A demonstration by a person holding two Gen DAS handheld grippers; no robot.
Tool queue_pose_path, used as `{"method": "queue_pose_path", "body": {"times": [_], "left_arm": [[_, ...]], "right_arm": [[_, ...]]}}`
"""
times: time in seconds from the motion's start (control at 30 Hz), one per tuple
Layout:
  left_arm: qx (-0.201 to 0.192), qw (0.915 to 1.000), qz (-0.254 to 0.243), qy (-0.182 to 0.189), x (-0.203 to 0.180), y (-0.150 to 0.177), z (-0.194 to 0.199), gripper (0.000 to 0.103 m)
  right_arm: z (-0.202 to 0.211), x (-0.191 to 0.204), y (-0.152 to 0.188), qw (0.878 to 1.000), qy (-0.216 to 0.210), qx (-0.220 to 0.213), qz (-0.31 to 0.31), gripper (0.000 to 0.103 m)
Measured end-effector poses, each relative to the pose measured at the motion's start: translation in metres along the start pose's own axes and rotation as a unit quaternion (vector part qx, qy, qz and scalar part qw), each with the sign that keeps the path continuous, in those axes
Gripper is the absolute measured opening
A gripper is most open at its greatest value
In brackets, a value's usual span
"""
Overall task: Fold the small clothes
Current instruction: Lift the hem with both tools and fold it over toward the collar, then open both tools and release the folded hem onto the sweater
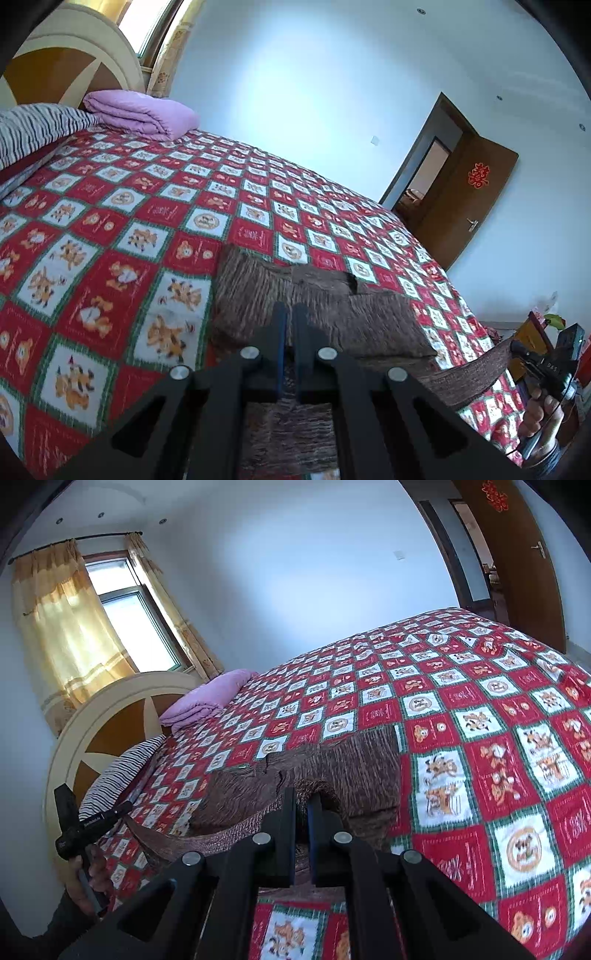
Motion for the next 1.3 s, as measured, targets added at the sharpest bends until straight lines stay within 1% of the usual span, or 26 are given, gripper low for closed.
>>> {"method": "queue_pose_path", "body": {"times": [0.2,0.37,0.57,0.77,0.83,0.93,0.97,1.03,1.07,1.1,1.13,1.17,1.2,1.23,1.27,1.3], "left_arm": [[-0.008,0.9999,-0.009,-0.009,-0.002,-0.024,-0.022,0.003],[-0.018,0.9991,-0.029,-0.027,-0.008,-0.043,-0.043,0.003],[-0.016,0.9985,-0.030,-0.043,-0.006,-0.064,-0.082,0.003],[-0.009,0.9958,-0.050,-0.077,-0.003,-0.069,-0.123,0.000],[0.001,0.9956,-0.045,-0.082,0.003,-0.068,-0.140,0.000],[0.012,0.9920,-0.052,-0.115,0.012,-0.063,-0.166,0.000],[0.014,0.9903,-0.053,-0.127,0.015,-0.059,-0.172,0.000],[0.037,0.9914,-0.048,-0.116,0.019,-0.049,-0.178,0.000],[0.051,0.9913,-0.055,-0.108,0.019,-0.041,-0.178,0.003],[0.060,0.9899,-0.071,-0.107,0.016,-0.035,-0.177,0.007],[0.071,0.9879,-0.088,-0.105,0.013,-0.029,-0.176,0.018],[0.085,0.9857,-0.111,-0.093,0.007,-0.019,-0.172,0.033],[0.093,0.9839,-0.128,-0.082,0.002,-0.013,-0.171,0.044],[0.103,0.9804,-0.150,-0.076,-0.003,-0.006,-0.170,0.070],[0.109,0.9759,-0.174,-0.075,-0.009,0.001,-0.170,0.081],[0.109,0.9693,-0.209,-0.070,-0.018,0.010,-0.170,0.081]], "right_arm": [[-0.025,-0.007,-0.026,1.000,0.006,0.003,0.003,0.004],[-0.056,-0.015,-0.043,1.000,0.018,0.021,0.009,0.004],[-0.097,-0.037,-0.052,0.998,0.035,0.042,0.004,0.004],[-0.148,-0.063,-0.053,0.996,0.050,0.077,-0.008,0.004],[-0.165,-0.068,-0.051,0.994,0.057,0.089,-0.008,0.004],[-0.200,-0.080,-0.045,0.991,0.072,0.112,-0.001,0.005],[-0.217,-0.086,-0.042,0.989,0.072,0.130,-0.002,0.005],[-0.230,-0.097,-0.038,0.986,0.087,0.141,-0.012,0.008],[-0.233,-0.104,-0.035,0.984,0.102,0.143,-0.014,0.012],[-0.233,-0.107,-0.033,0.984,0.110,0.142,-0.011,0.031],[-0.231,-0.108,-0.031,0.984,0.113,0.140,-0.003,0.057],[-0.228,-0.108,-0.029,0.985,0.107,0.136,0.005,0.063],[-0.223,-0.107,-0.026,0.986,0.103,0.129,0.012,0.064],[-0.220,-0.106,-0.024,0.986,0.101,0.128,0.021,0.064],[-0.216,-0.106,-0.020,0.985,0.107,0.131,0.034,0.064],[-0.214,-0.106,-0.018,0.984,0.111,0.131,0.040,0.064]]}}
Point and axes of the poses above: each gripper's, at about its wrist camera, not at the fingertips, and z roughly against the way its jaws point, x to its left, y to its underside, the point moved 5 cm from there along -z, roughly the way its jaws point, and after that the axes turned 5 degrees about z, right-handed, at the moved point
